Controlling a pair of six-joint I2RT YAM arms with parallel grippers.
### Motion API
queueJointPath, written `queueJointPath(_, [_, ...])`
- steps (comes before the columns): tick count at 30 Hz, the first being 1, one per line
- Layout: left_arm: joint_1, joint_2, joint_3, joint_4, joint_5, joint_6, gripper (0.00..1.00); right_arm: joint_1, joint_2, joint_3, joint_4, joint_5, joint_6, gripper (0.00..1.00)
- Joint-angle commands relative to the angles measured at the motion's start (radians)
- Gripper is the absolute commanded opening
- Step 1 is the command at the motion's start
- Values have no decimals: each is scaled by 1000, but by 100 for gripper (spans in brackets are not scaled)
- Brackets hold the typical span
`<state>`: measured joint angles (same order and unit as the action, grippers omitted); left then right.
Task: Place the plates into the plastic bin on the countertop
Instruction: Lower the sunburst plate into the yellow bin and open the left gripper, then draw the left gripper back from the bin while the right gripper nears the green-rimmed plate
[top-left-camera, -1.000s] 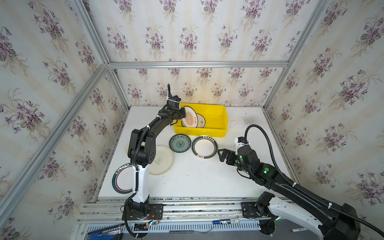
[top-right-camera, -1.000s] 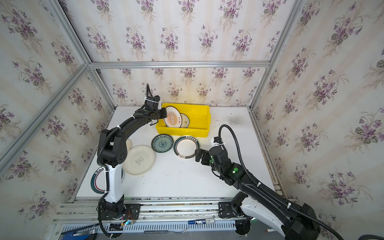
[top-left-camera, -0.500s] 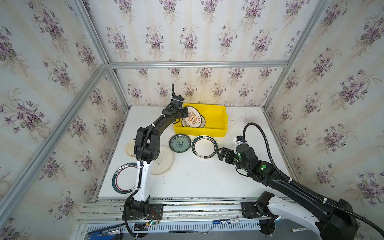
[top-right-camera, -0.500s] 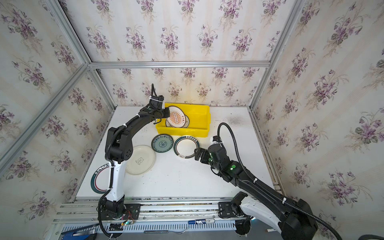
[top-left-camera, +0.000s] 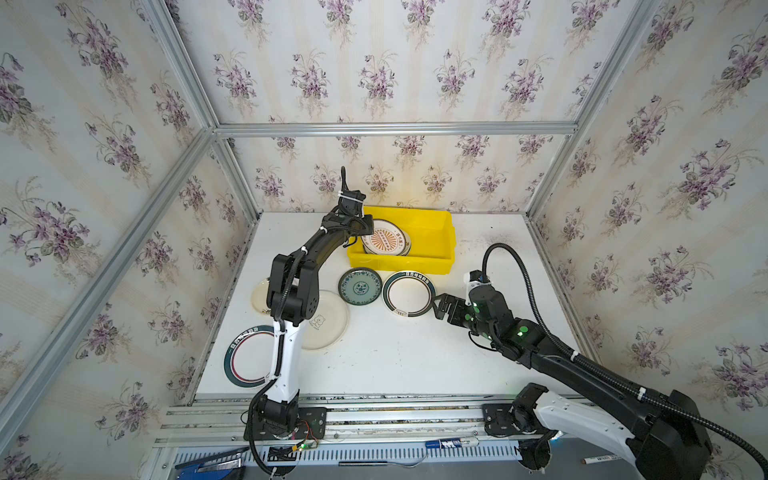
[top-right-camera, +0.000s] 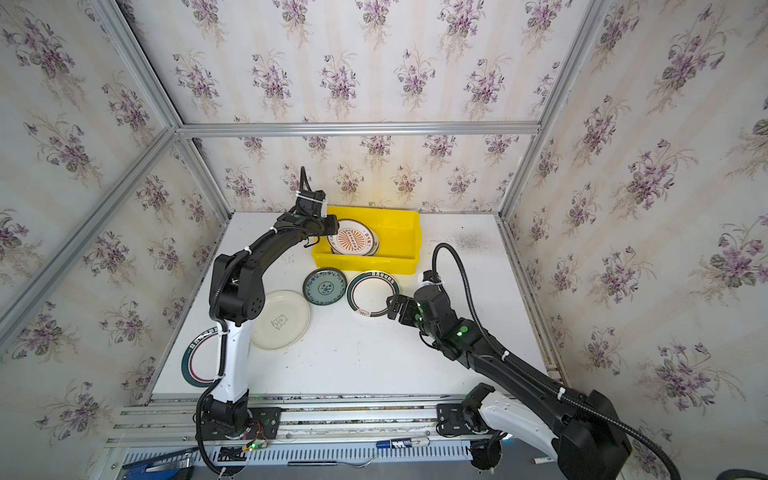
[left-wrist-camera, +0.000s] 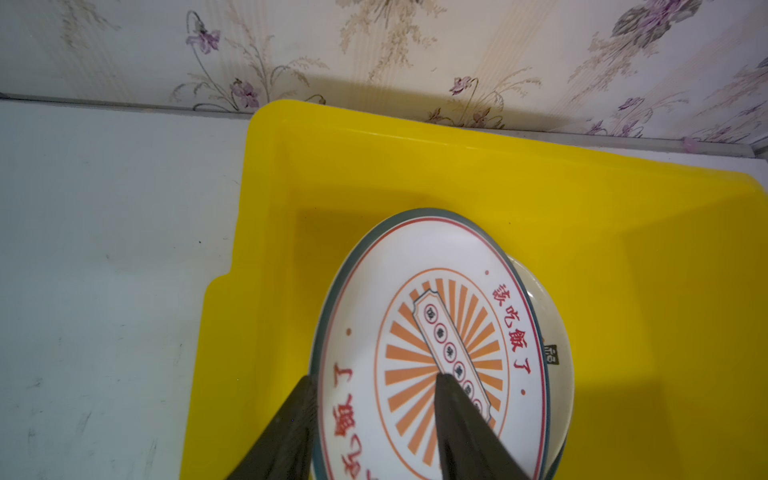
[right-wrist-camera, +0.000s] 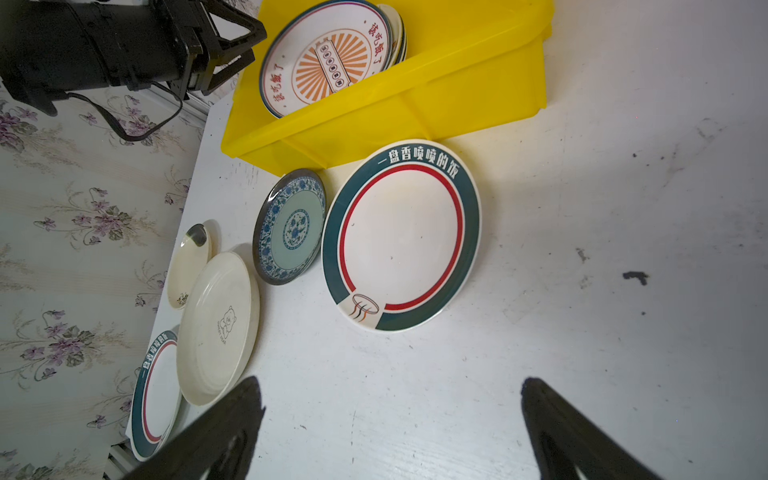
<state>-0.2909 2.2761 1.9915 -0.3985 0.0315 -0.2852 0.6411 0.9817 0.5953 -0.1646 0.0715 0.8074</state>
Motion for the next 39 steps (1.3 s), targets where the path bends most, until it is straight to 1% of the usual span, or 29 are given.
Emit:
queueJointPath(1, [-1, -25, 10, 7, 24, 38, 65, -2, -6, 12, 23, -10, 1, 99])
queueJointPath(2, [-2, -31, 9, 9, 25, 43, 70, -3, -9, 11, 22, -11, 1, 99])
queueJointPath(3, [-3, -38, 7, 9, 26, 48, 79, -3, -11, 10, 22, -14, 1, 99])
queueJointPath(4, [-3, -46, 5, 9, 27, 50, 97, -3, -14, 8, 20, -17, 1, 99])
queueJointPath(5, [-3, -53, 3, 6, 25, 48, 100, -3, -17, 8, 19, -18, 2, 99])
queueJointPath(9, [-4, -105, -27, 8, 40, 28, 100, -4, -18, 10, 10, -38, -5, 100])
queueJointPath(14, [-8, -194, -81, 8, 56, 15, 100, -26, 17, 39, -47, -69, -21, 100])
queueJointPath(17, [-14, -266, -136, 10, 54, 14, 100, -64, 37, 32, -34, -140, -24, 100])
queueJointPath(20, [-17, -348, -210, 15, 53, 5, 100, -90, 38, -10, 46, -218, -16, 100])
queueJointPath(24, [-22, -489, -370, 52, 37, -26, 100, -96, 34, -58, 138, -288, -15, 99])
queueJointPath(28, [-23, -645, -546, 117, 16, -68, 100, -97, 37, -50, 101, -319, -14, 99])
queueJointPath(29, [-24, -681, -588, 129, 16, -81, 100, -125, 36, -46, 90, -333, -14, 99])
queueJointPath(31, [-25, -748, -670, 149, 24, -102, 100, -142, 34, -41, 80, -364, -22, 99])
queueJointPath(36, [-26, -915, -869, 183, 23, -148, 100, -154, 32, -13, 9, -369, -47, 99])
queueJointPath(39, [-27, -1014, -980, 212, 28, -176, 100, -155, 31, -25, 15, -354, -66, 99])
